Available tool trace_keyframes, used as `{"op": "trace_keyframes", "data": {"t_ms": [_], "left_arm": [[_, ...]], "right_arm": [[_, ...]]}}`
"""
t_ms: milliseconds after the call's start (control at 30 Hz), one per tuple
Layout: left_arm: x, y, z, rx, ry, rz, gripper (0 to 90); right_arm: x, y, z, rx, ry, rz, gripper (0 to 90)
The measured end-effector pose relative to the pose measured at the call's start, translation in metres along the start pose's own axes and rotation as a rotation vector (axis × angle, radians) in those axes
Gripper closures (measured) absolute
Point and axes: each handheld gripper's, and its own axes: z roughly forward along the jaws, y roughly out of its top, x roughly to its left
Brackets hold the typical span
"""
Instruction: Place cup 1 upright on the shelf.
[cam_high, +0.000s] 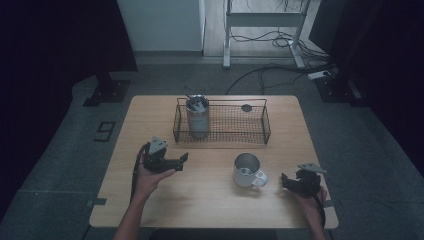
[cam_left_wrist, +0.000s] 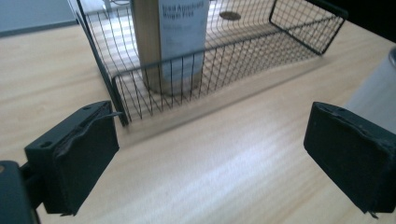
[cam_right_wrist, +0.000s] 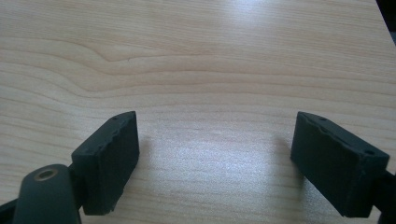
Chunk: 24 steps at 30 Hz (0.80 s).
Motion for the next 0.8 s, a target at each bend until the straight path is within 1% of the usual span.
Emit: {"op": "trace_keyframes", "data": {"t_ms": [33, 67, 100, 200, 233, 267, 300, 333, 400, 433, 467, 500, 567, 600, 800], "left_arm": [[0.000, -0.009, -0.002, 0.007, 0.000, 0.000, 3.1], [0.000, -0.009, -0.002, 0.007, 0.000, 0.000, 3.1], [0.000, -0.017, -0.003, 0.012, -0.004, -0.007, 3.1], [0.002, -0.029, -0.004, 0.021, 0.002, -0.015, 3.3], [0.003, -0.034, -0.004, 0.028, 0.004, -0.016, 3.5], [0.003, -0.034, -0.004, 0.028, 0.004, -0.016, 3.5], [0.005, -0.041, -0.003, 0.042, 0.008, -0.018, 3.5], [0.005, -0.041, -0.003, 0.042, 0.008, -0.018, 3.7], [0.006, -0.050, -0.001, 0.059, 0.015, -0.018, 4.1], [0.006, -0.050, -0.001, 0.059, 0.015, -0.018, 4.5], [0.007, -0.055, 0.000, 0.063, 0.012, -0.021, 4.7], [0.007, -0.055, 0.000, 0.063, 0.012, -0.021, 5.0], [0.008, -0.059, 0.001, 0.060, 0.024, -0.026, 5.7], [0.008, -0.060, 0.002, 0.069, 0.021, -0.030, 5.8], [0.009, -0.062, 0.002, 0.078, 0.021, -0.035, 6.1]], "right_arm": [[0.000, 0.000, 0.000, 0.000, -0.001, 0.000, 15.0], [0.000, 0.000, 0.000, 0.000, -0.001, 0.000, 15.0], [0.000, 0.000, 0.000, 0.000, -0.001, 0.000, 15.0], [0.000, 0.000, 0.000, 0.000, -0.003, 0.002, 15.2], [0.000, 0.000, 0.000, 0.000, -0.001, 0.001, 15.2], [0.000, 0.000, 0.000, 0.000, -0.001, 0.001, 15.2], [0.000, 0.000, 0.000, 0.000, -0.001, 0.001, 15.2], [0.000, 0.000, 0.000, 0.000, -0.001, 0.001, 15.2], [0.000, 0.000, 0.000, 0.000, -0.001, 0.001, 15.2], [0.000, 0.000, 0.000, 0.000, -0.001, 0.001, 15.2], [0.000, 0.000, 0.000, 0.000, -0.001, 0.002, 15.2], [0.000, 0.000, 0.000, 0.000, -0.001, 0.002, 15.2], [0.000, 0.000, 0.000, 0.000, -0.001, 0.002, 15.2], [0.000, 0.000, 0.000, 0.000, -0.001, 0.002, 15.2], [0.000, 0.000, 0.000, 0.000, -0.001, 0.003, 15.2]]}}
